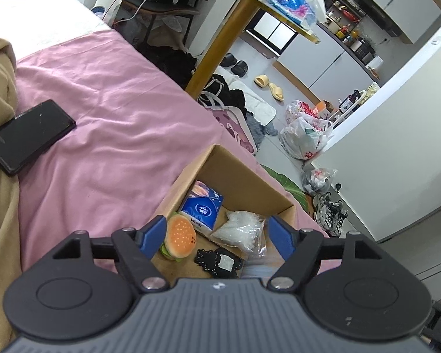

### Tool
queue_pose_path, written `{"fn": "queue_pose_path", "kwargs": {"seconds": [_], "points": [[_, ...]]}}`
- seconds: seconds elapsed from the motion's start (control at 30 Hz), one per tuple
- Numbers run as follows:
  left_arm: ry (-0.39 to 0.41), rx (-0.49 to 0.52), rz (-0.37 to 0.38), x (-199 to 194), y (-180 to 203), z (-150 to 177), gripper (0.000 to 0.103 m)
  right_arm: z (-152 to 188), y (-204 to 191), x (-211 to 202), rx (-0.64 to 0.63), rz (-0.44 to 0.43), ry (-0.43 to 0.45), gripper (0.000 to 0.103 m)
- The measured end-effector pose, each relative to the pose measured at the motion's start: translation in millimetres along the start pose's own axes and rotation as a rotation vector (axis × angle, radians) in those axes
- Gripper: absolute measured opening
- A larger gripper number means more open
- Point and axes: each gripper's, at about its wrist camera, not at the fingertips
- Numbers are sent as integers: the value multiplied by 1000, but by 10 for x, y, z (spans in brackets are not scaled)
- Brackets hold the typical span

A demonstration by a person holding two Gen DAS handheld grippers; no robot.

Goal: Organize soft objects
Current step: 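Carry the white bundle into the box and release while the right tool carries the denim plush over, then open the right tool to drop the denim plush into the box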

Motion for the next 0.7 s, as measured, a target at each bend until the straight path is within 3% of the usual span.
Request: {"fn": "queue_pose_path", "kwargs": {"seconds": [0.2,0.5,0.7], "points": [[32,67,3,-139,169,-11,88,-40,47,-119,24,8,13,43],[14,158,-15,-317,464,45,96,-115,242,-397,20,44,-8,64],[26,222,-21,-445,665,102,102,-173,439,-585,29,73,0,82]]}}
Point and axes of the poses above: each gripper's, at about its wrist camera, not at the fingertips, and x roughly the way its jaws point, y to its right, z to its underside, and after that the axes turned 5 degrees about y, right-handed
